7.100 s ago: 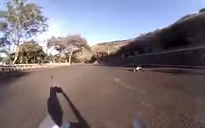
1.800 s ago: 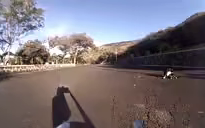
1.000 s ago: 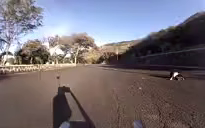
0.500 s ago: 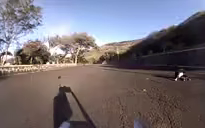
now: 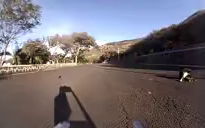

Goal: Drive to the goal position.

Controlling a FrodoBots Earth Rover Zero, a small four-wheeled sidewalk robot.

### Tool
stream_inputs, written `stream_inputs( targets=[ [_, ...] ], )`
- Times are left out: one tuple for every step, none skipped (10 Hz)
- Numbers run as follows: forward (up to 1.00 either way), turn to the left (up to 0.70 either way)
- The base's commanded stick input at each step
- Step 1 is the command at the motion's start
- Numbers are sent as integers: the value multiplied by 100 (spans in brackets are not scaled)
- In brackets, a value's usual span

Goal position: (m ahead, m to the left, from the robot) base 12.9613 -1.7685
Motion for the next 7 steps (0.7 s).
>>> stream_inputs(
  targets=[
    [50, 0],
    [50, 0],
    [50, 0],
    [50, 0],
    [50, 0],
    [50, 0],
    [50, 0]
  ],
)
